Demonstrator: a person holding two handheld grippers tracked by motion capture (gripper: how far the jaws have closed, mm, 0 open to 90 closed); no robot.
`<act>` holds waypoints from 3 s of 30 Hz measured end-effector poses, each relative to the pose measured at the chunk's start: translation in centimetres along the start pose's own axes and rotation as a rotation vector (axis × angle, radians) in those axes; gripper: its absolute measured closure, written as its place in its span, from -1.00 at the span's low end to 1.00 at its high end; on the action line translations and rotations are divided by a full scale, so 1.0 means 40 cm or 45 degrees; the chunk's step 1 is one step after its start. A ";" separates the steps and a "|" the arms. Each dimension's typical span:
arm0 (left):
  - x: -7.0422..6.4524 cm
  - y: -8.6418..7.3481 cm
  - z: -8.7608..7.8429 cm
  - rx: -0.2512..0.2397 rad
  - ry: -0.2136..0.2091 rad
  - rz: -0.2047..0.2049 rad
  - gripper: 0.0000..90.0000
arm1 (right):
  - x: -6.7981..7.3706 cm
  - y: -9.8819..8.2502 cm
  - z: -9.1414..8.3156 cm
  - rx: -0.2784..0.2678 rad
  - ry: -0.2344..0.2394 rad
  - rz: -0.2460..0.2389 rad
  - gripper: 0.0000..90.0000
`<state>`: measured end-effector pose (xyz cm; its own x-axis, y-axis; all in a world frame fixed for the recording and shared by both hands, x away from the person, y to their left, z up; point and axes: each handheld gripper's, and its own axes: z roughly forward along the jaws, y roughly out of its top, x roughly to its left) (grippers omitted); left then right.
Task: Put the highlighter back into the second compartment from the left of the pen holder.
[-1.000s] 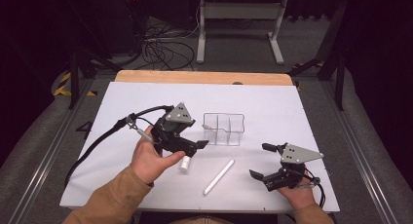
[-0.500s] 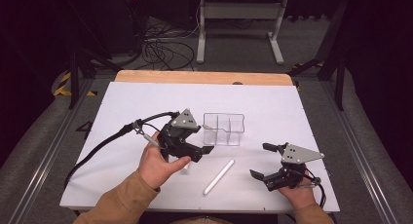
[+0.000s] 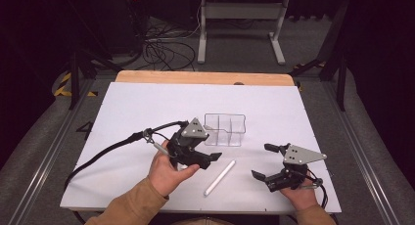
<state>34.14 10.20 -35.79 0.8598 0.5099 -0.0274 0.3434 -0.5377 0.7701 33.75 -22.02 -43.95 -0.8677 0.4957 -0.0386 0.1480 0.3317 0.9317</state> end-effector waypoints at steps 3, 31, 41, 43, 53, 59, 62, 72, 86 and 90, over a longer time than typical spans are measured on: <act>-0.006 -0.006 0.019 0.007 -0.012 -0.002 -0.31 | 0.000 0.000 0.001 0.001 0.000 -0.002 -0.95; -0.033 -0.062 0.159 0.151 -0.033 -0.021 -0.27 | 0.000 0.000 -0.004 -0.001 -0.008 -0.005 -0.95; -0.037 -0.065 0.167 0.161 -0.017 -0.048 -0.27 | 0.001 -0.001 -0.004 -0.003 0.000 -0.006 -0.95; -0.035 -0.064 0.168 0.166 -0.016 -0.059 -0.25 | 0.002 -0.001 -0.004 -0.005 -0.002 -0.008 -0.96; -0.032 -0.063 0.181 0.201 -0.045 -0.113 0.01 | 0.003 -0.003 -0.001 -0.007 -0.016 -0.005 -0.96; -0.026 -0.068 0.205 0.271 -0.098 -0.168 0.05 | 0.002 -0.002 -0.002 -0.013 -0.018 -0.008 -0.96; -0.026 -0.071 0.215 0.286 -0.107 -0.184 0.07 | 0.003 -0.003 -0.001 -0.012 -0.017 -0.011 -0.96; -0.019 -0.085 0.251 0.356 -0.124 -0.199 0.26 | 0.003 -0.003 0.001 -0.011 -0.014 -0.010 -0.96; -0.029 -0.096 0.273 0.373 -0.106 -0.203 0.51 | 0.005 -0.004 0.002 -0.006 -0.012 -0.006 -0.96; -0.032 -0.098 0.277 0.390 -0.092 -0.211 0.60 | 0.005 -0.005 0.002 -0.005 -0.010 -0.007 -0.96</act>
<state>35.87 4.21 -45.83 0.8036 0.5641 -0.1897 0.5686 -0.6336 0.5247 33.60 -21.91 -44.16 -0.8647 0.5001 -0.0464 0.1414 0.3310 0.9330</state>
